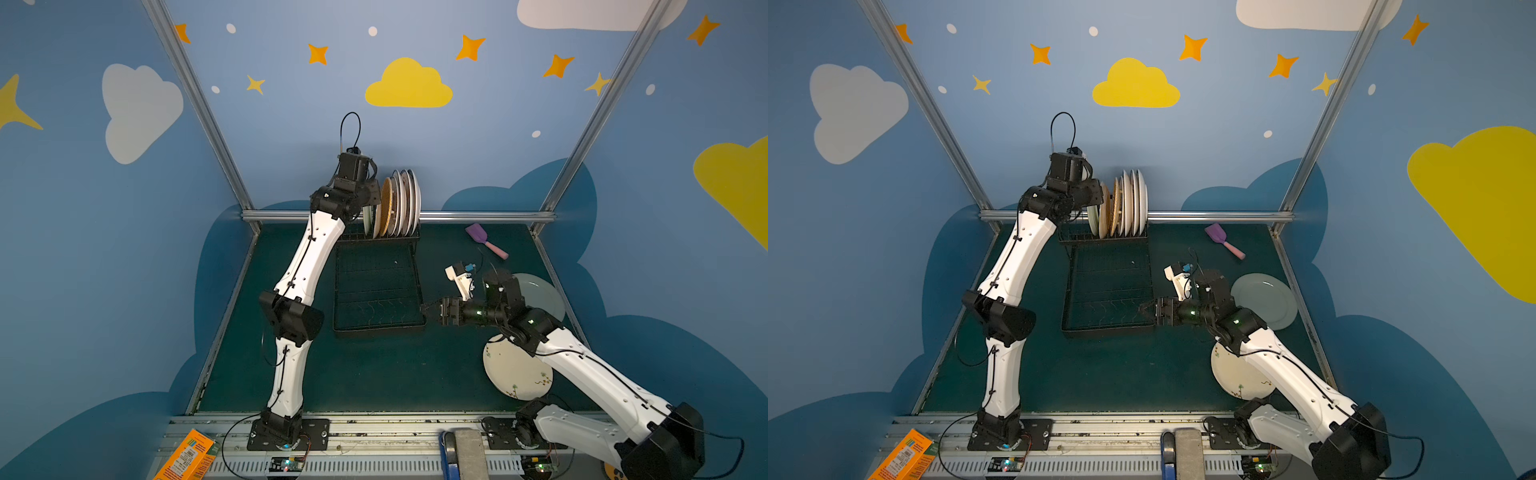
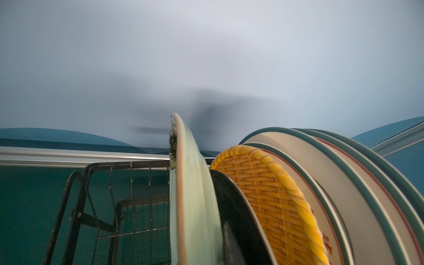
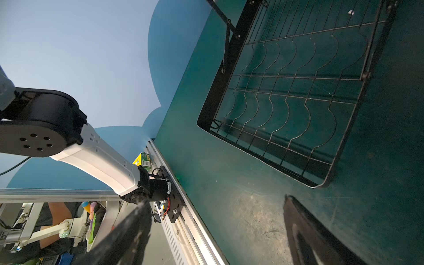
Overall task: Load the plates into the dish rack
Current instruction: 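Lower the sunflower plate into the rack slot in front of the navy plate, then open the left gripper and withdraw it while the right gripper reaches the plain plate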
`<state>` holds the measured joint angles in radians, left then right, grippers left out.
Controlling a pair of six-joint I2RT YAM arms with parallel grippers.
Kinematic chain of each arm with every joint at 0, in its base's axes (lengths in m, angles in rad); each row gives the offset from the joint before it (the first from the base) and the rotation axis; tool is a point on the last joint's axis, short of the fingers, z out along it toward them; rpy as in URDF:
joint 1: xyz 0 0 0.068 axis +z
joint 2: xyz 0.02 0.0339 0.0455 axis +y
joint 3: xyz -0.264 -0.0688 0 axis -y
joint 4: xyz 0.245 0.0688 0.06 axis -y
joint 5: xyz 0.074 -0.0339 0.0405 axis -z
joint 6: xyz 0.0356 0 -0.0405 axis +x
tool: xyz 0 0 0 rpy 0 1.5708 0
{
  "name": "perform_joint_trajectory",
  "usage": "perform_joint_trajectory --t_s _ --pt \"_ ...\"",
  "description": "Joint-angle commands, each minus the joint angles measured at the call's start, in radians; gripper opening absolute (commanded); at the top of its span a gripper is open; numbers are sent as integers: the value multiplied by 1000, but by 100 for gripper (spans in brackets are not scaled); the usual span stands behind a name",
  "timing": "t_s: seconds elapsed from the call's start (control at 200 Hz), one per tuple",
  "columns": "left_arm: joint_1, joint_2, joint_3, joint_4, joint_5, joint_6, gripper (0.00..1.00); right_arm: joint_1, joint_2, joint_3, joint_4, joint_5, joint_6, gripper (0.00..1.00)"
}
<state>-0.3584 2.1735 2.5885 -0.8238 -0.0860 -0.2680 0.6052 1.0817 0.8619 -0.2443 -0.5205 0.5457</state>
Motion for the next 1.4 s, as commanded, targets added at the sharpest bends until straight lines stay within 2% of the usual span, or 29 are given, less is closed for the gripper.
perform_joint_trajectory --t_s 0.0,0.541,0.716,0.886,1.006,1.111,1.201,1.261,1.317,1.392 --pt "7 -23 48 47 -17 7 18 7 4 28 -4 -4 0 88" --pt "14 -87 92 31 -19 -2 23 8 -32 25 -19 9 4 88" --pt "31 -153 93 15 33 -38 25 7 -37 44 -56 43 -22 88" --pt "53 -248 57 -40 156 -81 34 -7 -52 50 -77 105 -43 88" --pt "67 -397 -142 -18 264 -86 47 -34 -67 44 -103 180 -53 88" --pt "82 -621 -489 149 337 -115 64 -84 -86 26 -118 205 -43 88" --pt "93 -812 -769 309 379 -138 73 -142 -97 -1 -128 217 -23 88" --pt "105 -917 -904 367 438 -143 85 -187 -106 -25 -134 242 0 88" --pt "111 -1002 -1010 400 489 -156 99 -240 -116 -53 -134 251 20 88" --pt "116 -1100 -1139 442 541 -178 100 -312 -132 -93 -124 286 34 88"
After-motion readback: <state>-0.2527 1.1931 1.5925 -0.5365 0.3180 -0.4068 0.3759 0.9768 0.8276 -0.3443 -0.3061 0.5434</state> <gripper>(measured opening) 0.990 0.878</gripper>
